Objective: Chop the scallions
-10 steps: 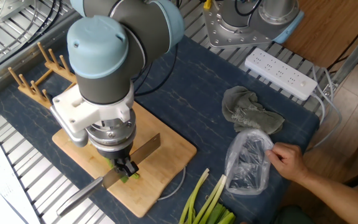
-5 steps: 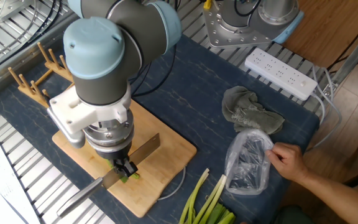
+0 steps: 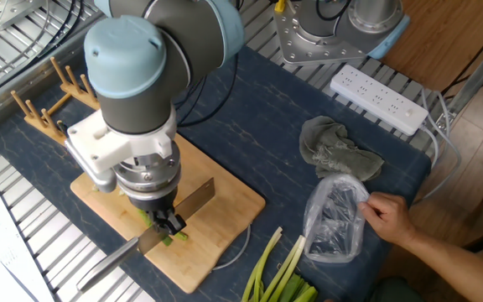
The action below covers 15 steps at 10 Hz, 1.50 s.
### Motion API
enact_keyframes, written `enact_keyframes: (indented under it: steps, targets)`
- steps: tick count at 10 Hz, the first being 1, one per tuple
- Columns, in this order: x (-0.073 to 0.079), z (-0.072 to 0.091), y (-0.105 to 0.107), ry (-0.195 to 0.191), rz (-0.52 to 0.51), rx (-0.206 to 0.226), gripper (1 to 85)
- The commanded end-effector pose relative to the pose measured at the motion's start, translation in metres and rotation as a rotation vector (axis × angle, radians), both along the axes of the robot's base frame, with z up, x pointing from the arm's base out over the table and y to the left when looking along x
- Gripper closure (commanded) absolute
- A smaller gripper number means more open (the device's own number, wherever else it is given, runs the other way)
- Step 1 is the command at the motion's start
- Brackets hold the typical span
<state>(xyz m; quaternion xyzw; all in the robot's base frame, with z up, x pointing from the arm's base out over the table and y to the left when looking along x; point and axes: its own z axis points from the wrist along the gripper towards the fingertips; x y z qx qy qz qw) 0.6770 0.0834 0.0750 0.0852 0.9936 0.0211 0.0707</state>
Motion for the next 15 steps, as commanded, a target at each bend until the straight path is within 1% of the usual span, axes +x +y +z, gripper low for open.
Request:
enact_keyframes:
  steps: [1,3,5,6,8,9,10,11,12,13,14,15]
  targets:
    - [-0.004,-0.002,0.0,-0.002,0.008,0.0,84.3]
    - [-0.009,0.001,-0.003,0.016,0.028,-0.019,84.3]
    - [-0.011,0.002,-0.001,0.023,0.042,-0.022,84.3]
    - [-0.006,-0.002,0.001,0.016,0.045,-0.029,84.3]
    - [0.011,-0.01,0.007,-0.007,0.046,-0.028,84.3]
    - [0.014,-0.006,0.007,-0.003,0.055,-0.03,84.3]
    - [0.012,0.005,0.004,0.01,0.071,-0.022,84.3]
    - [0.003,0.015,0.004,0.03,0.083,-0.014,84.3]
    - [-0.004,0.022,0.002,0.039,0.096,-0.016,84.3]
    - [-0.007,0.025,-0.001,0.037,0.119,-0.021,84.3]
    - [-0.013,0.03,0.001,0.043,0.131,-0.027,84.3]
    - [-0.022,0.036,0.006,0.057,0.152,-0.033,84.3]
